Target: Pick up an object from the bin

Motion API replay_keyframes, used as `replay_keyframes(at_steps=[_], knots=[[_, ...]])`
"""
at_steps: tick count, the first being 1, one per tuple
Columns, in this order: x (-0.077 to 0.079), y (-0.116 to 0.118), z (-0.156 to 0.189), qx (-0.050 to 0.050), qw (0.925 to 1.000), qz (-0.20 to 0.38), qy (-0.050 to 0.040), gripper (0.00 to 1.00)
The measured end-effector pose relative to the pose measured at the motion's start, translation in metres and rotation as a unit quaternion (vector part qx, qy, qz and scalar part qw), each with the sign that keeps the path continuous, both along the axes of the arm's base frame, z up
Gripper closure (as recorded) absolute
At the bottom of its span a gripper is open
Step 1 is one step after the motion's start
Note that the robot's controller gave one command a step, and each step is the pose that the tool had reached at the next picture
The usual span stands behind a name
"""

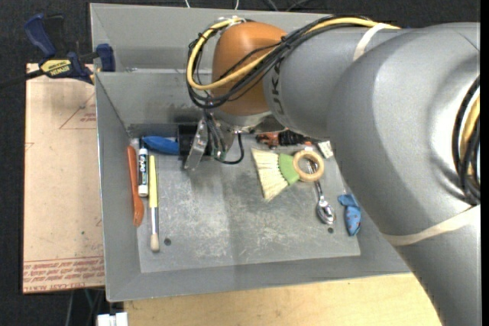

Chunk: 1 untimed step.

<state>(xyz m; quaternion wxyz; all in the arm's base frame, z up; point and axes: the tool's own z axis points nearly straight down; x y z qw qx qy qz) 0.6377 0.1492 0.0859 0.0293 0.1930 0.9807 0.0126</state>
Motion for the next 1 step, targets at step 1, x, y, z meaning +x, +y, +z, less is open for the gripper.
replay_keyframes(at_steps=[1], knots=[[0.0000,0.0000,0.0000,0.000,1.0000,0.000,0.0001,1.00]])
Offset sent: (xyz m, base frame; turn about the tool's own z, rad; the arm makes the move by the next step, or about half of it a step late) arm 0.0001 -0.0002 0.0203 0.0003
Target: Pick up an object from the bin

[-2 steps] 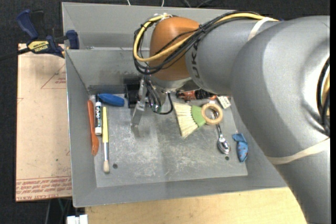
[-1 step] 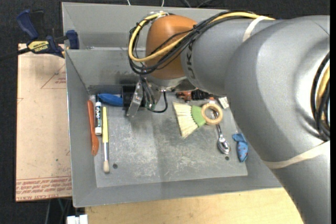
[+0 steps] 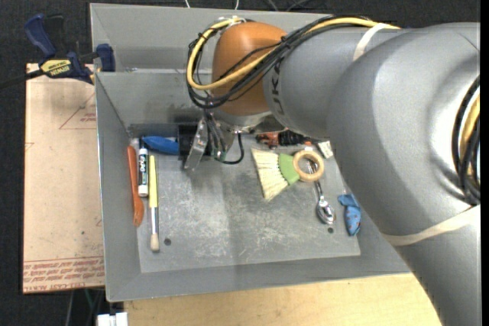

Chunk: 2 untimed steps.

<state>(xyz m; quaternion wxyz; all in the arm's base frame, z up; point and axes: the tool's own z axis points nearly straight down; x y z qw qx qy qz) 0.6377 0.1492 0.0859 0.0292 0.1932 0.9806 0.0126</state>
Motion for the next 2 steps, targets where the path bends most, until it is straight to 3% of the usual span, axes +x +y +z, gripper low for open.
replay_keyframes(at_steps=[1,2], knots=[[-0.003,0.000,0.011,0.000,1.0000,0.001,0.0036,1.00],[-0.004,0.000,0.067,-0.001,1.0000,0.001,0.0063,1.00]])
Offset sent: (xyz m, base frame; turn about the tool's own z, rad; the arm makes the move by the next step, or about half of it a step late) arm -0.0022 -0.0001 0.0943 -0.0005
